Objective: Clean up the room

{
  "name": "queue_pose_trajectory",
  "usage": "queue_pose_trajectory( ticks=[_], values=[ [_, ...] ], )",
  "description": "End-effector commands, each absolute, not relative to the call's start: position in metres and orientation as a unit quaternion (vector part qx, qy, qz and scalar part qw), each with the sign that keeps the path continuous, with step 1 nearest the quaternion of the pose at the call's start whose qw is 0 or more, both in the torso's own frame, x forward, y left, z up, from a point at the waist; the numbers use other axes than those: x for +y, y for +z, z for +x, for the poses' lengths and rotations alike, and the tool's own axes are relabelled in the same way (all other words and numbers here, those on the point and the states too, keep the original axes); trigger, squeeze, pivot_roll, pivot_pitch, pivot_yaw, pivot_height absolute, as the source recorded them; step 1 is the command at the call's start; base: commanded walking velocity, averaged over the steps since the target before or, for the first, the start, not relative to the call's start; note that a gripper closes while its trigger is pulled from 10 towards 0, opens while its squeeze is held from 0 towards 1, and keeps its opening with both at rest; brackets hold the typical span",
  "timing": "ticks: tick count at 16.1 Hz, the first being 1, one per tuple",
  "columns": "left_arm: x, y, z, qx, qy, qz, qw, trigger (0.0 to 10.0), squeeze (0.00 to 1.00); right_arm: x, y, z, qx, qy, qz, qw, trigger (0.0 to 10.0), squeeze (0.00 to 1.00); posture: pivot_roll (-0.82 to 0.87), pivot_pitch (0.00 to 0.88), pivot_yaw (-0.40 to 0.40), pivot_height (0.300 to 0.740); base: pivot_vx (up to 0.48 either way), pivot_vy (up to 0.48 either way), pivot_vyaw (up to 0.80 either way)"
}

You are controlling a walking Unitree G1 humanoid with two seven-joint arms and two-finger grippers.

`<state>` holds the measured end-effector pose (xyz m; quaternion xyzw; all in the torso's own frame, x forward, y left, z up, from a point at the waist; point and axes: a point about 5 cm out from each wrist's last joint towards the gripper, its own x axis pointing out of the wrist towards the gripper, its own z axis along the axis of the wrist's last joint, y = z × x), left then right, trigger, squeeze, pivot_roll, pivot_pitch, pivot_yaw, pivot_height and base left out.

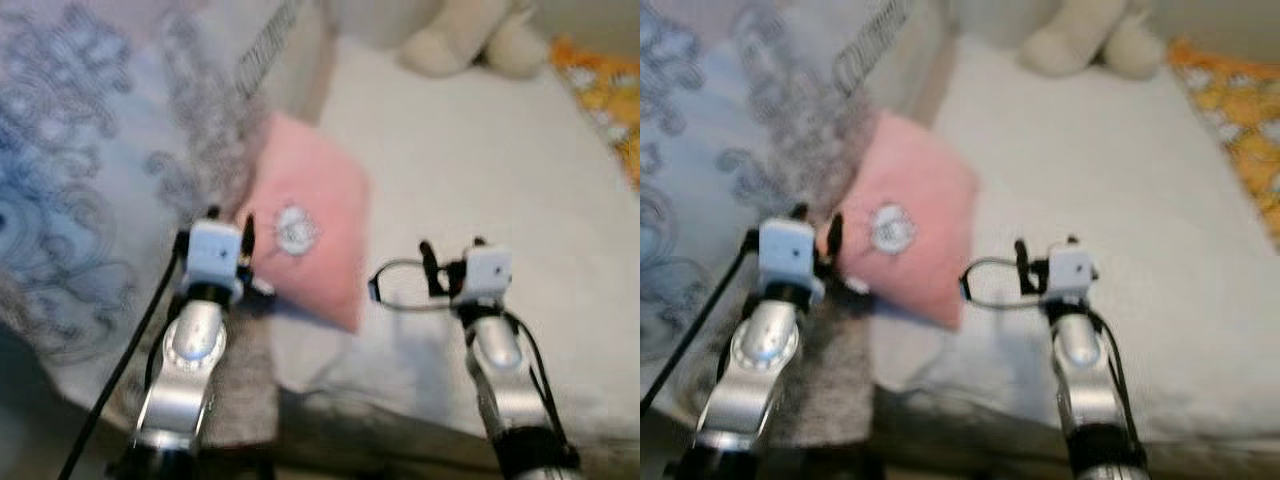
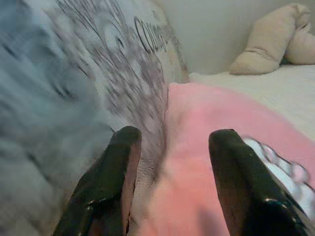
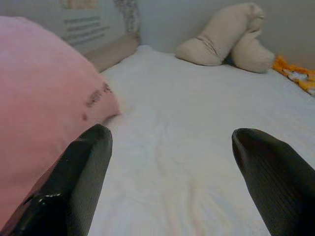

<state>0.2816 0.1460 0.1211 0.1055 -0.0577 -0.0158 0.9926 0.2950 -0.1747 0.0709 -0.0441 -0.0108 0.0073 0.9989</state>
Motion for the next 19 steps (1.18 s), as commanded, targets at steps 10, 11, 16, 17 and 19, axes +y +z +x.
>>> queue_pose_trajectory(
  ticks=[10,11,16,17,19],
  values=[
    [0.135,0.109,0.286,-0.049,-0.053,0.079,0.994,10.0,1.0,-0.172,0.074,0.296,0.007,-0.013,-0.002,1.0,10.0,1.0,0.03,0.0,-0.015,0.74,0.0,-0.48,0.0],
    [0.134,0.11,0.288,-0.051,-0.059,0.08,0.994,10.0,1.0,-0.171,0.073,0.296,0.011,-0.014,-0.001,1.0,10.0,1.0,0.03,0.0,-0.012,0.74,0.0,-0.48,0.0],
    [0.127,0.112,0.299,-0.054,-0.098,0.082,0.99,10.0,1.0,-0.158,0.078,0.298,-0.002,0.018,-0.014,1.0,10.0,0.0,0.0,0.0,0.01,0.74,0.0,-0.48,0.0],
    [0.125,0.112,0.301,-0.055,-0.104,0.081,0.99,10.0,1.0,-0.154,0.077,0.298,-0.002,0.023,-0.02,1.0,10.0,0.0,0.0,0.0,0.015,0.74,0.0,-0.48,0.0],
    [0.123,0.113,0.302,-0.056,-0.109,0.083,0.989,10.0,1.0,-0.151,0.077,0.298,0.002,0.028,-0.031,0.999,10.0,0.0,0.0,0.0,0.018,0.74,0.0,-0.48,0.0]
  ],
)
